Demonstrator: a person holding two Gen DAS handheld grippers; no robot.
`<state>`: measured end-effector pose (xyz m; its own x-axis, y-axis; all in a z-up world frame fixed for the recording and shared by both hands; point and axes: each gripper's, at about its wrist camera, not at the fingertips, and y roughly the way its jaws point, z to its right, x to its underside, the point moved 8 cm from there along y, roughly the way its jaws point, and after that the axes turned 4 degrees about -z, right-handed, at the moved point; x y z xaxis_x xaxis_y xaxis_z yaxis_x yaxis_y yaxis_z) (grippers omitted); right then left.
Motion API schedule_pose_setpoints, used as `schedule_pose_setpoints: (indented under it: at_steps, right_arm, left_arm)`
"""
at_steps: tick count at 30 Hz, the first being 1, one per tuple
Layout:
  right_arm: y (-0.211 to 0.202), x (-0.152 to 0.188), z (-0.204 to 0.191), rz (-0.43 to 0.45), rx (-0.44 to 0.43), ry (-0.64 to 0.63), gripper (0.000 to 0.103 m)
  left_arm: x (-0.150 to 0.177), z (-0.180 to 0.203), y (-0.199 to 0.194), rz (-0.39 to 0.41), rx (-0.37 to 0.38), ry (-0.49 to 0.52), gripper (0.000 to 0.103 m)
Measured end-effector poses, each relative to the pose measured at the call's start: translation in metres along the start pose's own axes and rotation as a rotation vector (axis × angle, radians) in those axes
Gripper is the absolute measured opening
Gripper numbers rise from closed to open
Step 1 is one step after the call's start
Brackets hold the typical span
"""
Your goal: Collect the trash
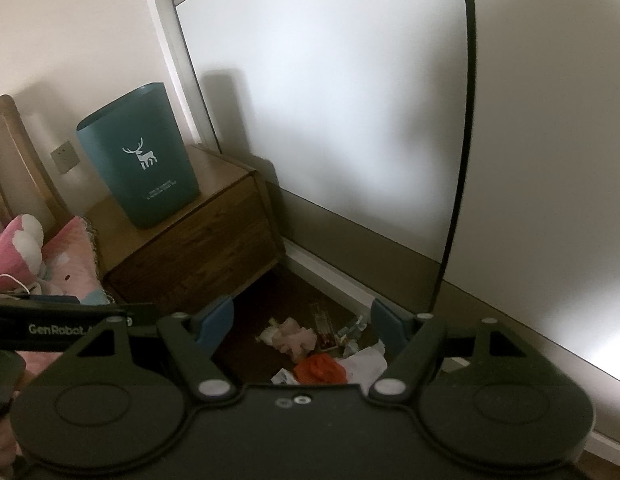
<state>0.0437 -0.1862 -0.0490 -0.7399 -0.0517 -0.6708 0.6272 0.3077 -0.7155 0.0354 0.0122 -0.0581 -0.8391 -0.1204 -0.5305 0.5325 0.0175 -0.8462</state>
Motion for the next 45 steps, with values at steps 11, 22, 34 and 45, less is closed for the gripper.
schedule_pose_setpoints:
  at_steps: [11, 22, 34, 45]
  right_arm:
    - [0.0, 0.0, 0.001, 0.002, -0.005, 0.0, 0.076]
    - [0.001, 0.003, -0.013, 0.009, 0.029, -0.012, 0.076]
    - [0.01, -0.01, -0.036, 0.041, 0.131, -0.064, 0.076]
    - [0.069, -0.028, 0.013, 0.038, 0.168, 0.066, 0.076]
  left_arm:
    - [0.001, 0.001, -0.005, 0.006, 0.007, -0.006, 0.103]
    - [-0.006, -0.035, 0.006, 0.03, 0.054, -0.047, 0.103]
    - [-0.044, -0.107, 0.03, 0.095, 0.073, -0.097, 0.103]
    - [-0.104, -0.123, 0.093, 0.129, 0.07, -0.081, 0.102]
